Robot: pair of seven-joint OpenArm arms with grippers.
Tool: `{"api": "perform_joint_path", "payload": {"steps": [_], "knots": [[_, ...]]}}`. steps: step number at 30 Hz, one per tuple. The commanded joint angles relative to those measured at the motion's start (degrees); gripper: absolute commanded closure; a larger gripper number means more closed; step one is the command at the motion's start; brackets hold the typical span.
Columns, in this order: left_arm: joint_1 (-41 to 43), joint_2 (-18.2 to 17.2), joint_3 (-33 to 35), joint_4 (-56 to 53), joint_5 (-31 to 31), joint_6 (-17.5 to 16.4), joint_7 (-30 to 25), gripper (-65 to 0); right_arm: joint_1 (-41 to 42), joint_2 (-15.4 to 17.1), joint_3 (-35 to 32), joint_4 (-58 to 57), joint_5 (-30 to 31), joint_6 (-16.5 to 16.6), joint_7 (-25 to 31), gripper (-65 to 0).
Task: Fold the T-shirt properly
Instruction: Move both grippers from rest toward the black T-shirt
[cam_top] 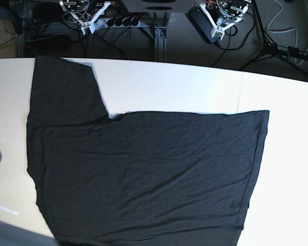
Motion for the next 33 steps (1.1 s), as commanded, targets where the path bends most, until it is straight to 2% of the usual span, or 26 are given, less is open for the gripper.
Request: {"api": "perform_joint_path", "payload": {"steps": [1,2,5,8,11,14,20,24,28,31,33], "knots": [[1.0,-0.3,-1.6,1.2,-0.2,-2.6,-1.1,-18.1,-1.4,0.7,-0.5,1.6,1.3,-0.1,0.6,-19.3],[1.7,-0.4,-3.2,2.0,-0.1,-3.7,-1.5,-18.1,-2.4,1.2,-0.9,2.9,2.3,0.2,0.6,-19.3],[3.7,-0.4,-7.6,4.7,0.0,-3.9,-1.6,-18.1,-5.6,2.4,-1.7,7.0,3.5,1.9,0.5,-19.3],[6.5,-0.6,-10.8,8.8,0.0,-10.3,-1.6,-18.1,-9.4,3.1,-1.7,12.1,4.7,2.3,-0.8,-19.3],[10.5,-1.6,-13.4,15.1,-1.7,-17.0,-1.6,-18.1,-13.7,3.6,-1.7,18.1,9.0,2.4,-3.5,-19.3],[15.3,-2.6,-15.9,22.8,-7.5,-20.3,-1.5,-18.1,-18.6,4.7,-1.7,25.5,14.4,2.5,-6.4,-19.3],[25.0,-4.9,-20.9,39.7,-13.0,-20.3,2.2,-18.1,-28.4,8.8,-1.7,44.0,23.5,2.4,-12.1,-19.3],[31.7,-6.6,-24.3,51.9,-16.7,-20.8,3.2,-18.1,-34.4,11.7,-0.1,55.9,27.4,2.4,-13.4,-19.3],[36.2,-7.0,-28.9,63.9,-16.7,-23.8,3.7,-18.1,-37.9,13.0,4.9,65.6,30.6,2.4,-16.9,-19.3],[38.6,-7.0,-31.8,71.8,-17.4,-23.8,6.7,-18.1,-39.4,13.6,9.6,71.0,34.4,2.4,-20.3,-19.3],[39.7,-7.3,-33.5,76.0,-20.7,-23.8,10.2,-18.1,-39.5,13.7,13.2,74.0,36.0,2.4,-22.2,-19.3]]}}
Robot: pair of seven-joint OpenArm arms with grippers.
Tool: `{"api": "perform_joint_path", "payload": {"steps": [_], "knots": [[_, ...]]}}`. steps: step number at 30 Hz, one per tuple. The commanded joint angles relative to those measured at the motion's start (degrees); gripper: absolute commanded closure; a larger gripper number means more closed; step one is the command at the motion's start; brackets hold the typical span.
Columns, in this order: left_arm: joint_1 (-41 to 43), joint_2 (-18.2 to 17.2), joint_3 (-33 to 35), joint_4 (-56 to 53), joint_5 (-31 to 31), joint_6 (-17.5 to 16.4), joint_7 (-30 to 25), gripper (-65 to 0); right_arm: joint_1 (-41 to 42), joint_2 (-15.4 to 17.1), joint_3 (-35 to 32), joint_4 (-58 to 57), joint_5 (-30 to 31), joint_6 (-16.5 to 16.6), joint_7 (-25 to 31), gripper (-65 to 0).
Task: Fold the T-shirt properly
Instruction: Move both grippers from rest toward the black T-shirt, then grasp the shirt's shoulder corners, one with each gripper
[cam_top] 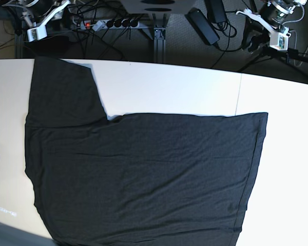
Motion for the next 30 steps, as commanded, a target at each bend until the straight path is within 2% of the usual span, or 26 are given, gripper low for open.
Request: {"api": "perform_joint_path", "payload": {"steps": [1,4,7,8,10,12,18,25,30], "knots": [[1.2,-0.6,-1.0,2.5,-2.1,-1.0,0.5,-18.1,-0.7,0.9,2.2,2.0,1.5,1.4,0.4,-19.3],[2.8,-0.9,-3.0,6.1,-5.7,-1.0,3.3,-18.5,-0.5,2.1,7.5,4.6,3.1,1.3,0.5,-19.3],[3.8,-0.9,-4.1,7.6,-8.3,-1.0,4.9,-26.5,0.9,3.7,12.6,4.6,5.8,1.1,0.5,-19.6],[3.8,-1.0,-4.2,7.7,-9.2,-1.0,5.4,-29.4,1.7,4.4,13.7,4.3,6.3,1.0,0.5,-21.4],[3.8,-1.0,-4.1,7.7,-10.1,-1.0,5.6,-31.2,3.3,5.7,15.1,3.0,6.5,-0.3,0.5,-26.6],[3.7,-1.1,-4.1,7.7,-10.2,-1.0,5.6,-31.2,5.4,7.0,15.2,0.7,7.8,-0.7,0.5,-30.0],[3.8,-1.1,-4.1,7.7,-9.7,-1.4,6.4,-31.2,11.7,9.4,15.2,-9.1,11.0,-0.6,0.0,-30.0],[3.9,-1.0,-4.1,7.7,-9.7,-1.4,6.6,-31.2,17.0,9.7,14.4,-16.9,17.2,2.2,-3.3,-30.0],[3.9,-1.0,-4.1,7.7,-9.2,-1.4,6.9,-31.2,17.1,9.6,9.7,-16.9,19.7,3.3,-3.6,-30.0]]}}
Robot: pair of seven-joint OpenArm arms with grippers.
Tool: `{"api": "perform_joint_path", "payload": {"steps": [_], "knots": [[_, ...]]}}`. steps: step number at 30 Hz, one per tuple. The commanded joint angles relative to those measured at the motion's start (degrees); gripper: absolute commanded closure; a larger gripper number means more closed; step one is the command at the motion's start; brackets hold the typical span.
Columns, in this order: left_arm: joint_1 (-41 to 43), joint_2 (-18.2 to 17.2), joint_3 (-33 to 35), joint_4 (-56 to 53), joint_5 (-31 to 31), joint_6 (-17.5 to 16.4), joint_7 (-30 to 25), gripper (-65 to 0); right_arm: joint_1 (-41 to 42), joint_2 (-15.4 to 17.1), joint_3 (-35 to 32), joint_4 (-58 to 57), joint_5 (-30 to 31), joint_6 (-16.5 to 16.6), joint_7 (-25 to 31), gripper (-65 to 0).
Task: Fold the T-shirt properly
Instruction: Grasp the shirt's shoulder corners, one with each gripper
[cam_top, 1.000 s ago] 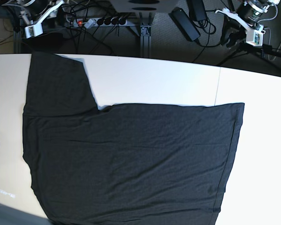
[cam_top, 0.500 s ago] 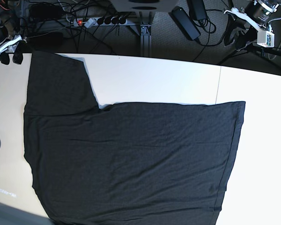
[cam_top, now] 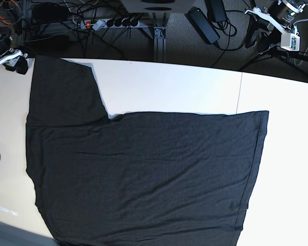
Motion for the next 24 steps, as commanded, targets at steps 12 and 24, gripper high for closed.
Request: {"api": "perform_joint_path", "payload": {"steps": [12,24], "knots": [[1.9,-0.5,-0.4,0.9,-0.4,-1.2,-0.7,-31.2,3.4,-5.0,-10.6,0.6,0.2,2.9,-0.2,-30.0],[2.2,-0.5,-0.4,1.0,-0.4,-1.2,-4.2,-31.2,5.6,-8.3,-11.8,0.6,-0.1,2.8,1.6,-15.7]]}}
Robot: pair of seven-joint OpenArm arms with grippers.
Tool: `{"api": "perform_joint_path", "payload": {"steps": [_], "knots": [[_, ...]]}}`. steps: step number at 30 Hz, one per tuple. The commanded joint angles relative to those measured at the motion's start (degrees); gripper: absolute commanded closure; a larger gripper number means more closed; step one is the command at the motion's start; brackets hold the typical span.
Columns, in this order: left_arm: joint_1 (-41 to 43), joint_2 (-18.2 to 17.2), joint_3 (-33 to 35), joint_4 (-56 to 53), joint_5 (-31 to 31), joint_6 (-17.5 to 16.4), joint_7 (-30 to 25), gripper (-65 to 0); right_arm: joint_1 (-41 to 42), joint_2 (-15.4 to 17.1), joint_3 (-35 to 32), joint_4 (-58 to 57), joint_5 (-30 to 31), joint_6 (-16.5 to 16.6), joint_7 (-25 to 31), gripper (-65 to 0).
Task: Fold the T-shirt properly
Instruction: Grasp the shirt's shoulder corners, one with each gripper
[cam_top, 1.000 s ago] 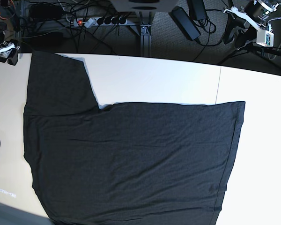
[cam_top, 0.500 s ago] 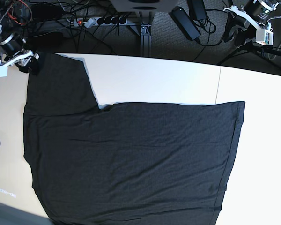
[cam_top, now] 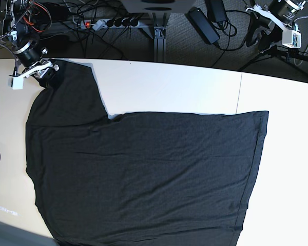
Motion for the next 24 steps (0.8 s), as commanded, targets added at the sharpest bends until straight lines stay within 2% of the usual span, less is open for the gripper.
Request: {"api": "perform_joint_path", "payload": {"steps": [1,4,5,12,18,24], "knots": [[0.7,-0.5,-0.4,0.9,-0.8,-1.2,-1.0,-31.2,0.0,0.3,-0.2,-0.1,-1.7,1.9,-2.4,-12.1],[0.7,-0.7,-0.4,0.9,-0.8,-1.2,-1.0,-31.2,1.0,0.3,-0.2,-0.1,-3.4,1.9,-2.4,-0.6],[0.7,-0.9,-0.4,0.9,-0.8,-1.2,-0.9,-31.2,1.3,0.3,-0.2,-0.1,-4.1,1.9,-2.4,0.0],[0.7,-1.6,-0.4,0.9,-1.6,-1.2,-0.5,-31.2,2.2,0.3,-0.2,-0.1,-7.1,1.9,-2.4,0.0],[0.7,-1.6,-0.5,0.9,-3.5,-1.2,3.8,-31.2,2.4,0.3,-0.2,-0.1,-7.1,1.9,-2.4,0.0],[-0.7,-1.7,-5.6,0.9,-7.5,-1.5,6.7,-31.2,2.4,0.3,-0.2,-0.1,-7.1,1.9,-2.4,0.0]]}}
